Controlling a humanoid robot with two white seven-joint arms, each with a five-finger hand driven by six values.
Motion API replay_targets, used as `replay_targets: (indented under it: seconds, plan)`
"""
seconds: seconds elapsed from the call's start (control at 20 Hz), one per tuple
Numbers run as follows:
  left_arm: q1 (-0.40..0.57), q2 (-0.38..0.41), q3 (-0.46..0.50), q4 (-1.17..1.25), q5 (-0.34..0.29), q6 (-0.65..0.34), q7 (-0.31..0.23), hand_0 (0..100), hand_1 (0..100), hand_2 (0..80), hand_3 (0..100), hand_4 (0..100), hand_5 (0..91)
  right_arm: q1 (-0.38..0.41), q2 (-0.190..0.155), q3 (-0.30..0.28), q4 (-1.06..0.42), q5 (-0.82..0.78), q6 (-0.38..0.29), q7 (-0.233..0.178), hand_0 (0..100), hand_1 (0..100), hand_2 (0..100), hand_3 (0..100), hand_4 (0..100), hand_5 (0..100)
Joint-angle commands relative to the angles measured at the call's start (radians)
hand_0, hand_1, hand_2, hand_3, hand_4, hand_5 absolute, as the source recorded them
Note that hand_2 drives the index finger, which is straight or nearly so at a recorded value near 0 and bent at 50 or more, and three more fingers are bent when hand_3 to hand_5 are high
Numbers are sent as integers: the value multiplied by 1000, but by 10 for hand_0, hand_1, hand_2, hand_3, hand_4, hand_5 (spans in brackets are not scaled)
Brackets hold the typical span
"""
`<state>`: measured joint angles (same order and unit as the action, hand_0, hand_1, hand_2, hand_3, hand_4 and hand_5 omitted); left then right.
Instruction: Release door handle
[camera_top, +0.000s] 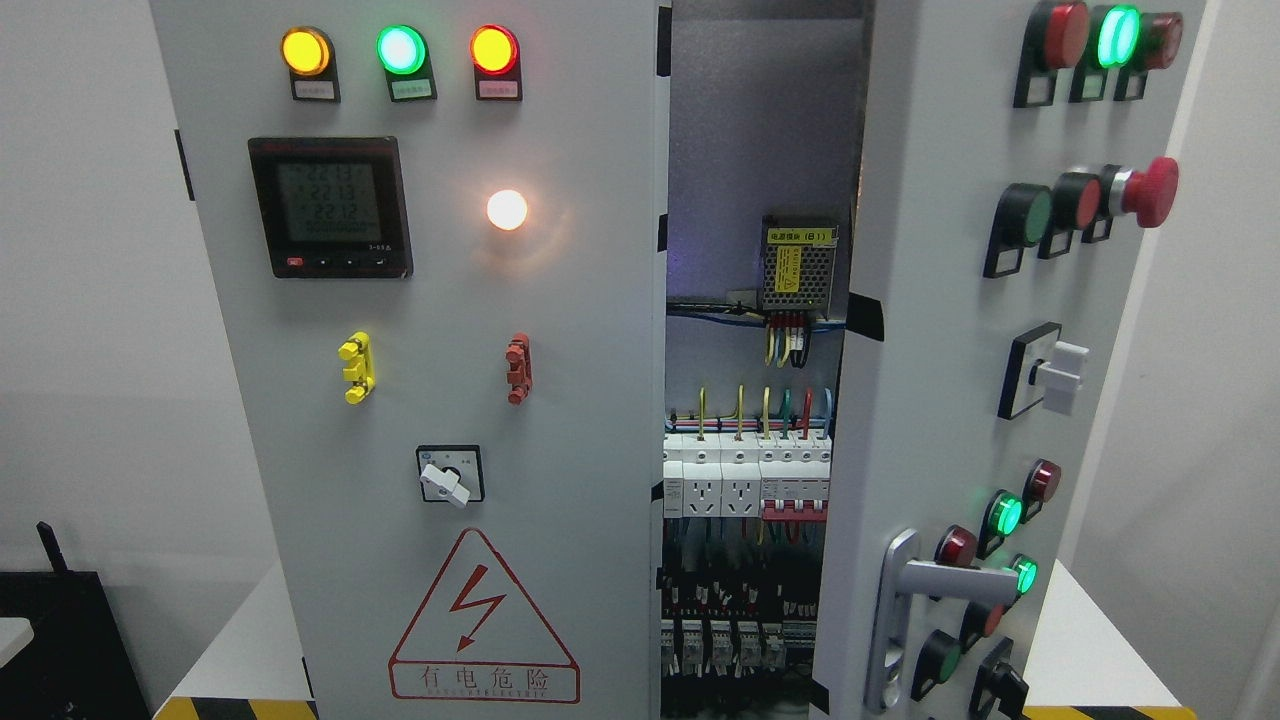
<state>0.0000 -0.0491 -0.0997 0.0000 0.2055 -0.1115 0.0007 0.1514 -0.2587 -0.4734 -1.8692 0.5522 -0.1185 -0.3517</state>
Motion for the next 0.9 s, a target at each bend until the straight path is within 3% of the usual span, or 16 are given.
replay_targets:
  seconds: [0.0,0.25,0.65,0.85]
  plan:
    - [31,0,0,-29,0,0,1,120,389,0,0,0,0,178,174,-108,275,-103,-3,4,562,185,500,817,704,781]
    - [31,0,0,-31,0,0,1,120,389,0,0,0,0,232,239,-108,528,-103,-16,7,549,203,432,736,619,710]
    - [31,0,0,-31,0,0,1,120,389,0,0,0,0,255,272,-97,893,-101,-36,8,516,238,319,585,475,579]
    - [31,0,0,-31,0,0,1,120,389,0,0,0,0,258,300,-84,1062,-100,-35,13,504,241,258,481,374,453]
